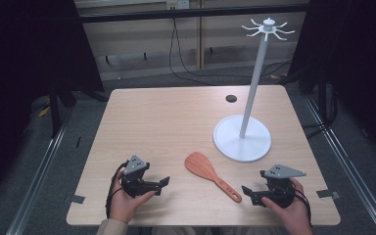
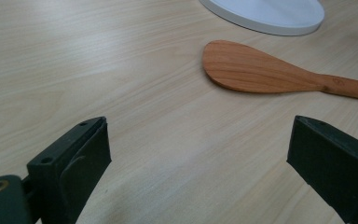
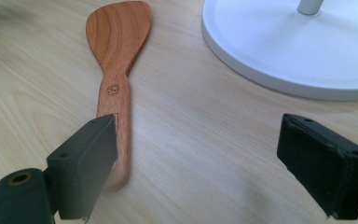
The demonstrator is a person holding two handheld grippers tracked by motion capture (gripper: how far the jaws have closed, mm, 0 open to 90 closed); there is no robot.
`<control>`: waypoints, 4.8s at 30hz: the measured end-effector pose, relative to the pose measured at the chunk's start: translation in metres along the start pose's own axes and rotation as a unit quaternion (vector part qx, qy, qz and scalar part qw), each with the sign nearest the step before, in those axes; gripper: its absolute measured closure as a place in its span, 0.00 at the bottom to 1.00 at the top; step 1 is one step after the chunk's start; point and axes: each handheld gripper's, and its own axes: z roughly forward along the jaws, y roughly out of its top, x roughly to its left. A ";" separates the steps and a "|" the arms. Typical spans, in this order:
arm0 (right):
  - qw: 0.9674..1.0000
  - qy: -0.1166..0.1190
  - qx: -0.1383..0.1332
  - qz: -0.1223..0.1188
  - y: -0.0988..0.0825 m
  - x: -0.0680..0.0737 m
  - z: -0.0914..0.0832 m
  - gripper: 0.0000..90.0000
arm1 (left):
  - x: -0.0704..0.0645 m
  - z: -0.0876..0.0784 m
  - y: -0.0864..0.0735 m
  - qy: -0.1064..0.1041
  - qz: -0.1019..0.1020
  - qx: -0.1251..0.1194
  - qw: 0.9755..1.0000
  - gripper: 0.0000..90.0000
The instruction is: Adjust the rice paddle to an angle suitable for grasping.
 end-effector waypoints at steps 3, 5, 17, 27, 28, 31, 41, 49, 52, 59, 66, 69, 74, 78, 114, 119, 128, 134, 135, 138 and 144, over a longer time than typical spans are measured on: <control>1.000 0.006 -0.006 -0.004 0.002 0.002 0.000 0.15 | -0.002 -0.001 0.001 -0.002 0.000 -0.005 1.000 0.07; 1.000 0.008 -0.007 -0.008 0.005 0.003 -0.002 0.16 | -0.003 -0.002 0.000 -0.002 0.000 -0.007 1.000 0.07; 0.997 0.039 -0.002 -0.062 0.017 0.032 0.012 0.51 | 0.000 -0.010 -0.008 -0.002 -0.013 -0.010 1.000 0.08; 0.991 0.079 0.037 -0.103 0.011 0.059 0.029 0.90 | 0.000 -0.010 -0.007 0.000 -0.016 -0.016 1.000 0.10; 0.990 0.078 0.041 -0.107 0.010 0.060 0.031 0.91 | 0.000 -0.010 -0.007 0.000 -0.016 -0.015 1.000 0.10; 0.989 0.077 0.047 -0.114 0.007 0.061 0.034 0.93 | -0.002 -0.008 -0.006 -0.001 -0.014 -0.014 1.000 0.10; 0.992 0.063 0.061 -0.095 -0.001 0.049 0.033 0.94 | -0.003 -0.001 -0.003 -0.009 -0.014 -0.012 1.000 0.10; 0.996 0.032 0.053 -0.068 -0.005 0.030 0.026 0.94 | -0.004 0.008 0.001 -0.018 -0.009 -0.010 1.000 0.10; 0.997 0.021 0.049 -0.054 -0.006 0.022 0.025 0.93 | -0.006 0.012 0.004 -0.022 -0.007 -0.010 1.000 0.10; 0.998 -0.004 0.047 -0.030 -0.004 0.007 0.027 0.93 | -0.008 0.015 0.003 -0.029 -0.001 -0.005 1.000 0.10; 0.998 -0.035 0.037 -0.022 0.000 -0.007 0.032 0.92 | -0.007 0.012 0.003 -0.027 -0.005 -0.008 1.000 0.10; 0.998 -0.045 0.035 -0.016 0.001 -0.011 0.033 0.92 | -0.007 0.012 0.003 -0.028 -0.003 -0.005 1.000 0.10; 0.998 -0.058 0.034 -0.020 0.002 -0.013 0.034 0.92 | -0.007 0.013 0.003 -0.027 -0.004 -0.005 1.000 0.10; 0.997 -0.064 0.028 -0.015 0.006 -0.011 0.035 0.93 | -0.007 0.012 0.003 -0.030 -0.003 -0.006 1.000 0.10; 0.997 -0.060 0.046 -0.031 0.002 -0.034 0.018 1.00 | -0.006 0.001 -0.006 -0.021 -0.015 -0.005 1.000 0.11; 0.995 -0.078 0.052 -0.027 -0.004 -0.047 0.007 1.00 | -0.005 0.001 -0.005 -0.019 -0.012 -0.006 1.000 0.11; 0.994 -0.097 0.038 -0.018 0.005 -0.054 0.007 0.99 | -0.006 0.001 -0.005 -0.017 -0.014 -0.007 1.000 0.11; 0.997 -0.054 0.028 -0.040 0.025 -0.026 0.035 0.98 | -0.006 0.001 -0.004 -0.018 -0.010 -0.005 1.000 0.11; 0.998 -0.048 0.028 -0.037 0.028 -0.021 0.041 0.98 | -0.006 0.001 -0.004 -0.020 -0.010 -0.007 1.000 0.11; 0.997 -0.041 0.028 -0.052 0.038 -0.007 0.059 0.97 | -0.006 0.001 -0.004 -0.020 -0.010 -0.006 1.000 0.11; 0.997 -0.035 0.036 -0.051 0.047 0.004 0.090 0.97 | -0.006 0.002 -0.004 -0.024 -0.007 -0.005 1.000 0.11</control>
